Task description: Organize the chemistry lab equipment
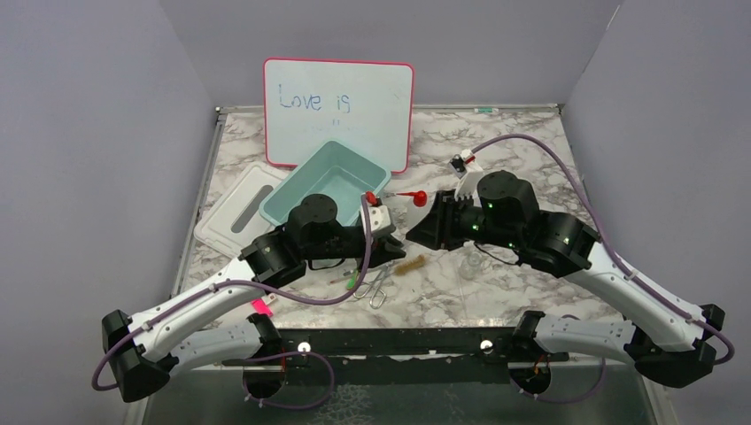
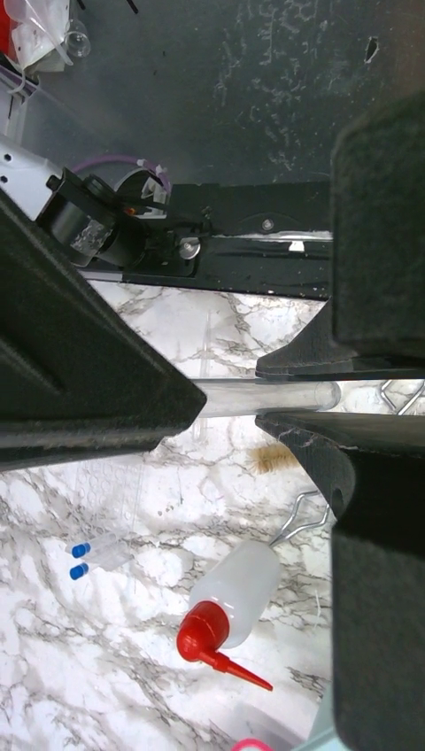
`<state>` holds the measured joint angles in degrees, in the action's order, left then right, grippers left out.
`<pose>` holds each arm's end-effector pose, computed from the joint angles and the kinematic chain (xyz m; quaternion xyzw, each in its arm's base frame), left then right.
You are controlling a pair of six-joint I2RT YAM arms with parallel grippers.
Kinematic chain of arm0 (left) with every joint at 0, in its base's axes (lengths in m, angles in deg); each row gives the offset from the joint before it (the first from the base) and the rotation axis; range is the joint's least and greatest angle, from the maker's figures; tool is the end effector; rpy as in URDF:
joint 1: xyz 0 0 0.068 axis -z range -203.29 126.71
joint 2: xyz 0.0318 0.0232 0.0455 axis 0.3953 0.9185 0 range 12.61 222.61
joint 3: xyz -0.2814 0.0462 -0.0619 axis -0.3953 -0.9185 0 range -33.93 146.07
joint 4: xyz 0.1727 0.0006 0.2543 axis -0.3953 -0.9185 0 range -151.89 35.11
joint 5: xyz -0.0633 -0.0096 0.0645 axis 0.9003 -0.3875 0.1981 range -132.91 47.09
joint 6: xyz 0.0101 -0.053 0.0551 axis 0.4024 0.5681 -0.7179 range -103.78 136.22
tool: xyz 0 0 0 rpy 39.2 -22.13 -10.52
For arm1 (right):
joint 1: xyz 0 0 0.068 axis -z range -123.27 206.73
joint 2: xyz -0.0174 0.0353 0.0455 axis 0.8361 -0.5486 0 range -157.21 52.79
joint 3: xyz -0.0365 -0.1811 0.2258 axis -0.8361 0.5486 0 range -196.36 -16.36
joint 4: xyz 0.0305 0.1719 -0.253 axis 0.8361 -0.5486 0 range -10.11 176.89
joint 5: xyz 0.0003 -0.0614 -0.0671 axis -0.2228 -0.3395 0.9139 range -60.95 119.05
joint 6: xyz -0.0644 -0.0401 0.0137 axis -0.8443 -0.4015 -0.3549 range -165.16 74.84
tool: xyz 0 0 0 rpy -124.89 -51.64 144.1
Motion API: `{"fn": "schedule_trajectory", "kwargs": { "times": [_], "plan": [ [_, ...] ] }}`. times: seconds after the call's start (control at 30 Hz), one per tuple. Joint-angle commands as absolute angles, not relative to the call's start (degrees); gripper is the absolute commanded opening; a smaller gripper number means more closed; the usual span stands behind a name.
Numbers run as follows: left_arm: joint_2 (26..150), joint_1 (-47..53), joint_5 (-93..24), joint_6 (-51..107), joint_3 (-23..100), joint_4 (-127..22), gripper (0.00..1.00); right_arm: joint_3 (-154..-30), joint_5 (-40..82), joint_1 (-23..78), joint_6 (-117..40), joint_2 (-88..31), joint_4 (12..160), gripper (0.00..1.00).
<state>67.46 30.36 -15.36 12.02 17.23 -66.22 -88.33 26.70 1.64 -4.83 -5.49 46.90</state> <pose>0.1423 -0.2444 0.3520 0.4996 0.6044 -0.4188 0.4579 0.1507 0.2205 0.4205 -0.1198 0.8408 0.4021 0.3420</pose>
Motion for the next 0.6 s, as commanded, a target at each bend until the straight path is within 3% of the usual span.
{"fn": "schedule_trajectory", "kwargs": {
  "times": [0.0, 0.23, 0.43, 0.53, 0.57],
  "plan": [
    [65.94, 30.41, -17.89, 10.48, 18.33, -65.7, 0.0, -88.42, 21.22, 1.62, -6.37, -6.08, 48.35, 0.34],
    [65.65, 30.41, -18.19, 10.28, 18.07, -65.95, 0.0, -87.31, 20.72, 1.67, -6.76, -6.16, 48.8, 0.21],
    [65.86, 30.41, -17.68, 10.71, 18.02, -66.33, 0.02, -87.49, 25.83, 1.72, -6.67, -6.0, 49.37, 0.17],
    [65.75, 30.41, -21.74, 12.31, 18.28, -66.77, 0.56, -87.7, 29.45, 1.84, -7.2, -6.11, 49.02, 0.16],
    [65.51, 30.41, -23.92, 12.87, 18.24, -66.85, 0.69, -87.92, 31.21, 2.06, -7.73, -6.41, 48.62, 0.16]
  ]
}}
